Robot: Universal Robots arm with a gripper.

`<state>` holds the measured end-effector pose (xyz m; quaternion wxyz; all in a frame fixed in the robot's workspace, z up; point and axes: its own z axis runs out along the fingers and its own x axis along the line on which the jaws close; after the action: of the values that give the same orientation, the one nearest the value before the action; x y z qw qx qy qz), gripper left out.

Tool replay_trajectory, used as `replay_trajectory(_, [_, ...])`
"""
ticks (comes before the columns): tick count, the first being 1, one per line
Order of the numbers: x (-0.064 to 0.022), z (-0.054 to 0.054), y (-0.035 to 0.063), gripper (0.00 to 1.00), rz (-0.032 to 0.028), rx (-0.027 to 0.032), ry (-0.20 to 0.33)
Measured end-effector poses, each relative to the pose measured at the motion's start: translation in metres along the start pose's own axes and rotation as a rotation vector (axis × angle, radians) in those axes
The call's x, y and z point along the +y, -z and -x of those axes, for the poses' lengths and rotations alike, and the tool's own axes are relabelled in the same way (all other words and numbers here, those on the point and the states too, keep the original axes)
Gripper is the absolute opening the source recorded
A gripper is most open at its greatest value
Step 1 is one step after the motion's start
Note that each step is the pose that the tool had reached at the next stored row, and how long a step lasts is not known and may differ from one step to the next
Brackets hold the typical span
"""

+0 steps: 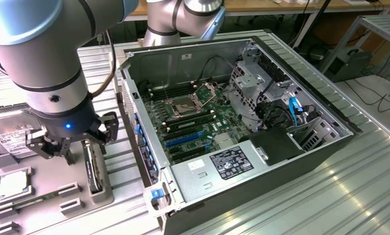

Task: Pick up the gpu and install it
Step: 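Pick up the gpu and move the gpu toward the slot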

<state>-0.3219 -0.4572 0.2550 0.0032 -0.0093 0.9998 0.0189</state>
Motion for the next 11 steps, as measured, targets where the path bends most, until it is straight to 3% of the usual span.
replay_trajectory(11, [-0.0018, 0.000, -0.0160, 0.66, 0.0001, 0.0029, 0.000])
